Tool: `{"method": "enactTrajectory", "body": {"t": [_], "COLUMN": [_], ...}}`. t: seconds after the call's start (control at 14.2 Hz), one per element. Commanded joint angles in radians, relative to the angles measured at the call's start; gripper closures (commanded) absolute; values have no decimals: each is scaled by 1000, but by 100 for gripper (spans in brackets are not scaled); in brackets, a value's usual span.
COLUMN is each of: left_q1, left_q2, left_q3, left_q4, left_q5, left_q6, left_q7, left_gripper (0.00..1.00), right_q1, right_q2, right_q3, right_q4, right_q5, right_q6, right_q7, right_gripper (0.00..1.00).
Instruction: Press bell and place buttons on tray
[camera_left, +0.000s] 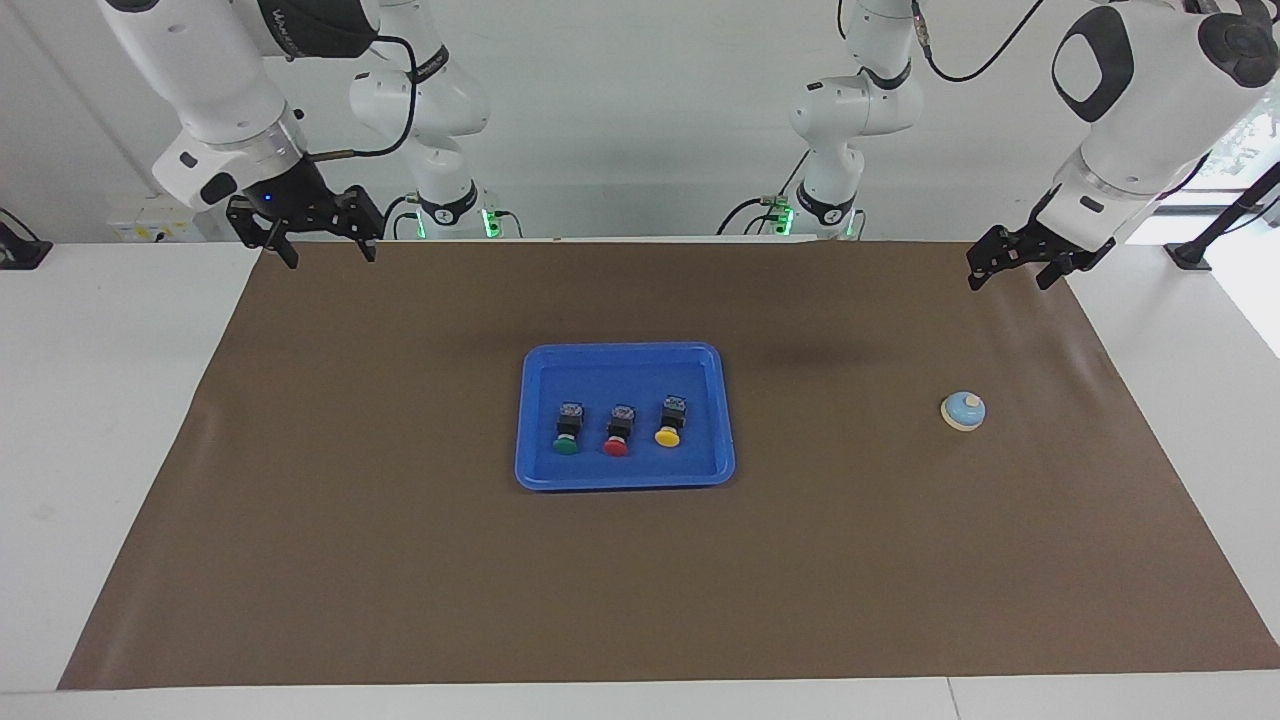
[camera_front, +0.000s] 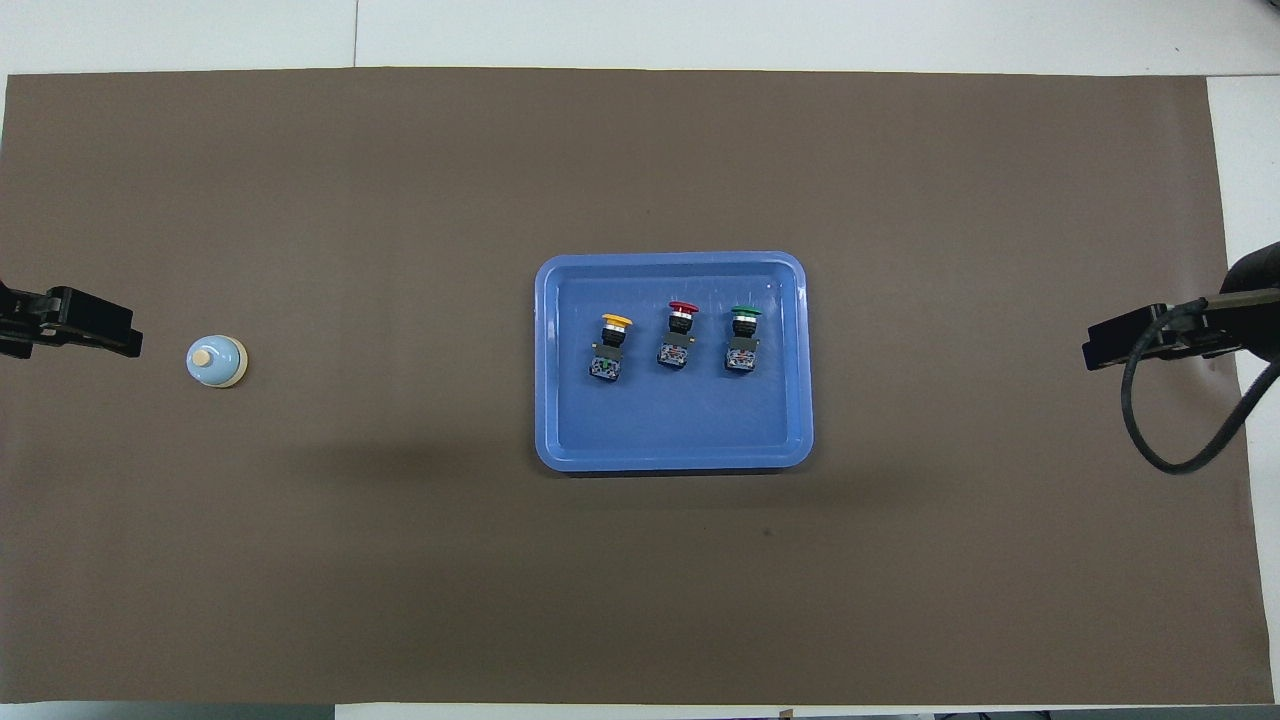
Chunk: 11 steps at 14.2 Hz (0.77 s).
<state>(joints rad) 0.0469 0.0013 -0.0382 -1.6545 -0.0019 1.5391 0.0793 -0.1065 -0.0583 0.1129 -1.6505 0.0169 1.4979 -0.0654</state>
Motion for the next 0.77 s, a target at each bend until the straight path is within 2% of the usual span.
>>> {"method": "enactTrajectory", "body": {"t": [0.0, 0.56, 0.63, 0.7], "left_q1": [2, -16, -7, -1], "left_q2": [-23, -29, -30, -33], "left_q3": [1, -2, -2, 3], "left_q4": [-21, -27, -37, -53], "left_q5": [-4, -4, -4, -4], "left_q6": [16, 1, 21, 39], "left_q7": [-6, -47, -62, -64], "left_gripper": [0, 0, 68, 100], "right_q1": [-18, -18, -18, -18], "right_q2": [-12, -12, -12, -12], "right_q3": [11, 11, 11, 11], "right_q4": [-6, -6, -6, -6], "right_q5": [9, 9, 9, 9], "right_q6": [-10, -10, -10, -10], "right_q7": [-10, -11, -11, -10], "right_gripper": [0, 0, 0, 0]}}
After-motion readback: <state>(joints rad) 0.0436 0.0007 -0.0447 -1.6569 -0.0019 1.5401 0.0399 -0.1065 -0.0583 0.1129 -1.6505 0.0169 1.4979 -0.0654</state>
